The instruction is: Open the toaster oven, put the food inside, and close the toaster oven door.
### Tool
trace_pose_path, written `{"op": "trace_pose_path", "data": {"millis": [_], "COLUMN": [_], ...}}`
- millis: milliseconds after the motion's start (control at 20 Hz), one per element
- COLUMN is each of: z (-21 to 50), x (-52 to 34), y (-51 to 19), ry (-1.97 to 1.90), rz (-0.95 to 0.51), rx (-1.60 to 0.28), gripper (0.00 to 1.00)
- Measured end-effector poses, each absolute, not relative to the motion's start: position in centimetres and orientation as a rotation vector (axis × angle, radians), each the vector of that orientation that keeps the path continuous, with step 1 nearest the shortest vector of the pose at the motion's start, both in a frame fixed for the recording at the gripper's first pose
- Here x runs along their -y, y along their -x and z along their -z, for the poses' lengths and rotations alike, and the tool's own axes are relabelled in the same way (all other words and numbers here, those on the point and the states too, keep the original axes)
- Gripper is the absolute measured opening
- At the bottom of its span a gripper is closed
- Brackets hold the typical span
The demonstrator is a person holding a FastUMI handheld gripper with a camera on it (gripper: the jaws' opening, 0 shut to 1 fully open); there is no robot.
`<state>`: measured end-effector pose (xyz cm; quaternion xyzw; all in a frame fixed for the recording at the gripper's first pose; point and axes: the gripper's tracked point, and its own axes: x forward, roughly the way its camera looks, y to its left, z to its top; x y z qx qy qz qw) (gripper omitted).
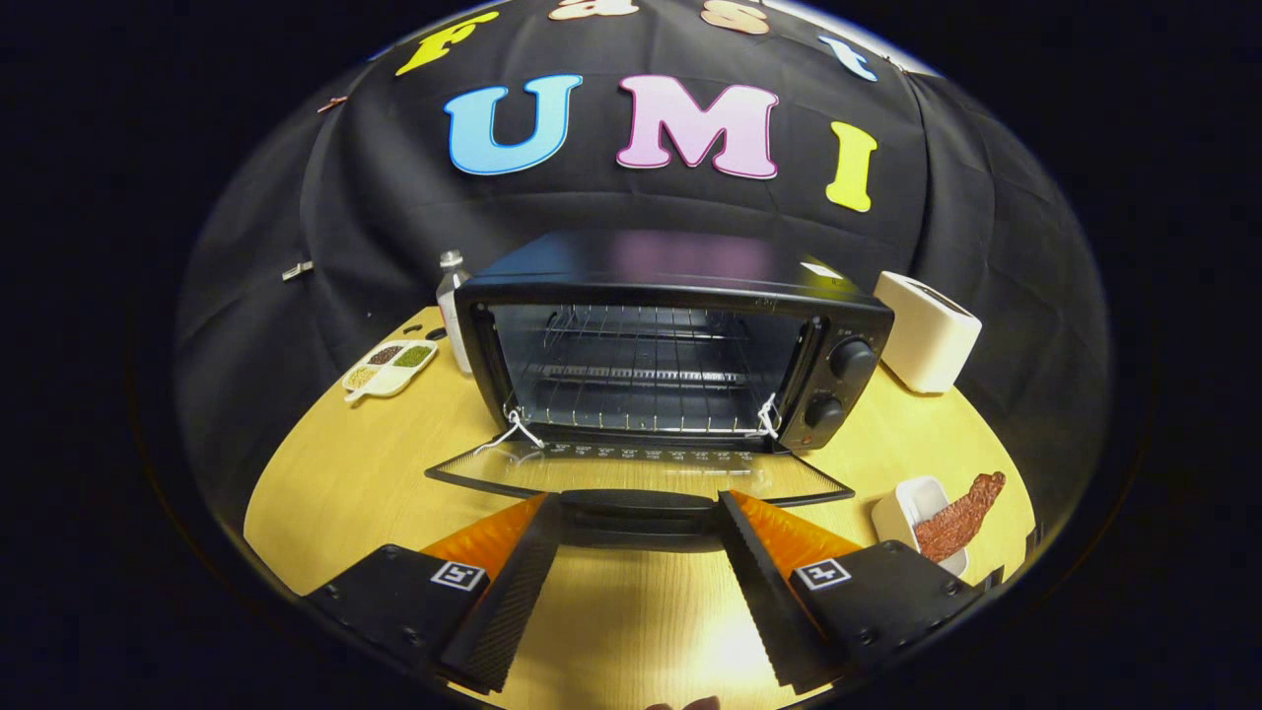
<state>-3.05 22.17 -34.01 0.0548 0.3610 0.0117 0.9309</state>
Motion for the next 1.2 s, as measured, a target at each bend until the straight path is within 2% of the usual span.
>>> {"op": "trace_pose_path", "data": {"millis": [750, 950, 1200], "z": [39.7, 38.2, 32.0], "x": [-21.7, -21.2, -17.4], "y": [8.0, 8.3, 7.2], "ry": [-0.11, -0.133, -0.157], "rz": [-0.079, -0.127, -0.201], "rx": [-0.917, -0.894, -0.773], "gripper": [0.98, 0.98, 0.98]}}
